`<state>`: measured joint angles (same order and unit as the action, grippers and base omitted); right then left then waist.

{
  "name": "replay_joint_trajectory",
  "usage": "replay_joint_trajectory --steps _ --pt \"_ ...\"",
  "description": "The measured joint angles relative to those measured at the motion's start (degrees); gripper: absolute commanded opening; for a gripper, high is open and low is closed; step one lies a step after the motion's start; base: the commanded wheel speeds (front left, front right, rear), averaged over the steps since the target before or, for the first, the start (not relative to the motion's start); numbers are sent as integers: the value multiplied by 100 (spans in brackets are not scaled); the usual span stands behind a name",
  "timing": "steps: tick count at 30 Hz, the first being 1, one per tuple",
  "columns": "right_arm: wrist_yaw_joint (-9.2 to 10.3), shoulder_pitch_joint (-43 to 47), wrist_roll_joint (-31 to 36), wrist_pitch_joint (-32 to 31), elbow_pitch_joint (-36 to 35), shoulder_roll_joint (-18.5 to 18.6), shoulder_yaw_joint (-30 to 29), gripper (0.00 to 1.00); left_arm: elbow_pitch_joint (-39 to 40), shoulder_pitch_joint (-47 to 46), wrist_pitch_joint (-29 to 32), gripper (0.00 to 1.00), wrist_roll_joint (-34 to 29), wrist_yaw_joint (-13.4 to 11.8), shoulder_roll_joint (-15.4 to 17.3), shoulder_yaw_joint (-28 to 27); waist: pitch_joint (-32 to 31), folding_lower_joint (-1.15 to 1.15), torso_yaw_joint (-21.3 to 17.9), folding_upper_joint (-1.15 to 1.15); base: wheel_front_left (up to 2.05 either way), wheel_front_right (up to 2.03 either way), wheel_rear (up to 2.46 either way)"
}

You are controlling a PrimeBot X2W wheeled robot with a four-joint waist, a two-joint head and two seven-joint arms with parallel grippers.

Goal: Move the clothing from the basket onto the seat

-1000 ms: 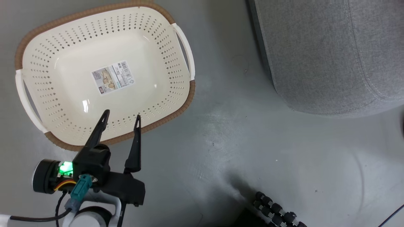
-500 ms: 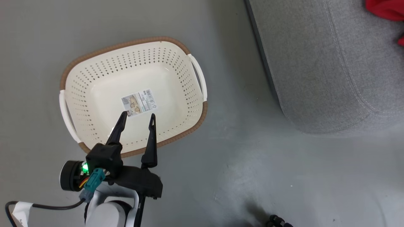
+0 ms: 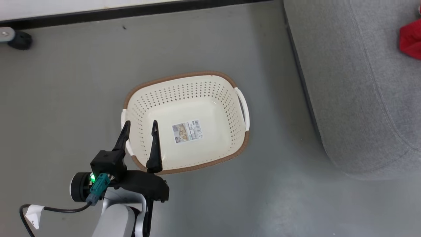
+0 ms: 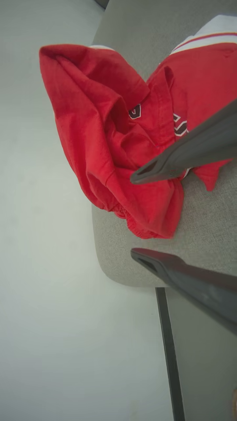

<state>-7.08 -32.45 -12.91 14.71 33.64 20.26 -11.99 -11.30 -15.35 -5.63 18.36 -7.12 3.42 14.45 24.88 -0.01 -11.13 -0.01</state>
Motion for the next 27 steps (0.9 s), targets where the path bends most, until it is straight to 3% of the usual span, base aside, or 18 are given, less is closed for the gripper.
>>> replay_joint_trajectory --steps 14,27 --pt "0 992 -126 -1 -203 -385 866 100 -1256 80 -577 100 44 0 -73 -218 -1107 0 965 1 0 0 0" --pt "0 1784 -332 -1 -322 -656 1589 100 -1555 662 -719 100 219 0 -77 -220 -2197 0 1755 0 0 0 0"
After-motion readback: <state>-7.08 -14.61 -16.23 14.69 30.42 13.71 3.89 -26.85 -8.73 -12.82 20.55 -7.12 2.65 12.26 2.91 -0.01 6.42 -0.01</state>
